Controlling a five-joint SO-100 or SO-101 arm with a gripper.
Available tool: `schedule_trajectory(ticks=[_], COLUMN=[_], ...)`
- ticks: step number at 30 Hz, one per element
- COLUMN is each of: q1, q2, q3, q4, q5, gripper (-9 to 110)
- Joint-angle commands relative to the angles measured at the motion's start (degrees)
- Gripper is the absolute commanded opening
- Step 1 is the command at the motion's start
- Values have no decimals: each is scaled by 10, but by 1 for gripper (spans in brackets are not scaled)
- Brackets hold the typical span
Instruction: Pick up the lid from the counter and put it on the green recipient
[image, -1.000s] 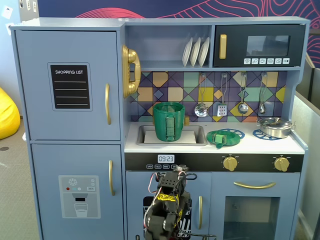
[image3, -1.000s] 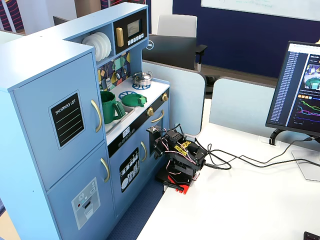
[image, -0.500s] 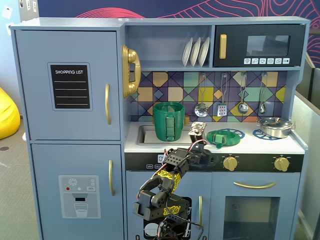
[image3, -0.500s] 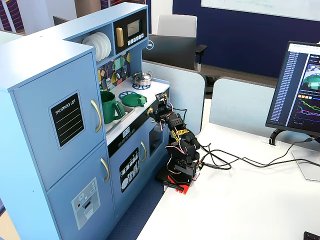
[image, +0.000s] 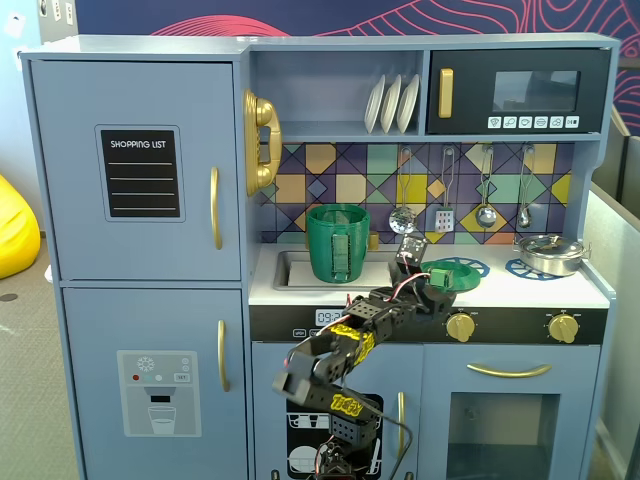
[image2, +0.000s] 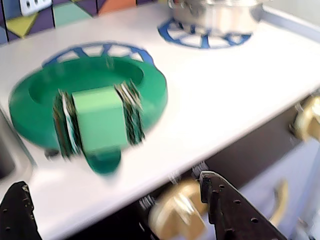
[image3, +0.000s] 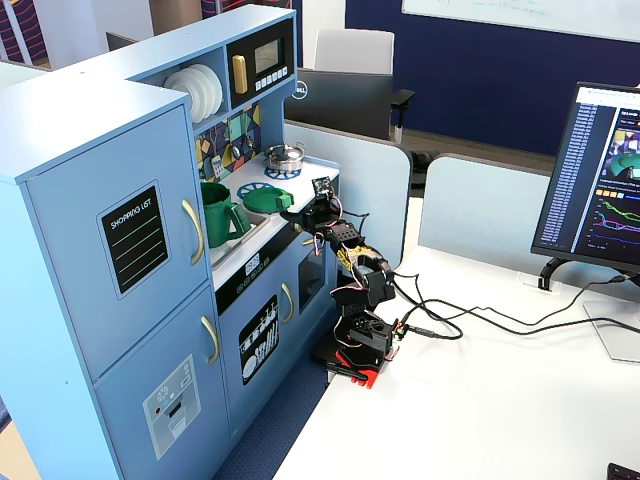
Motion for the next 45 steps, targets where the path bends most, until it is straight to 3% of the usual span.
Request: schedule_trajectory(ticks=[1, 21, 22, 23, 24, 33, 45], q1=[-22, -46, -47, -53, -54, -69, -132], q2=[-62, -258, -262, -265, -267, -288, -312], q3=[-62, -226, -227, -227, -229, -278, -541], q4=[-72, -110, -116, -133, -136, -120, 15], q5=[4, -8, 2, 34, 47, 17, 16], gripper=[36, 30, 23, 4, 0, 0, 0])
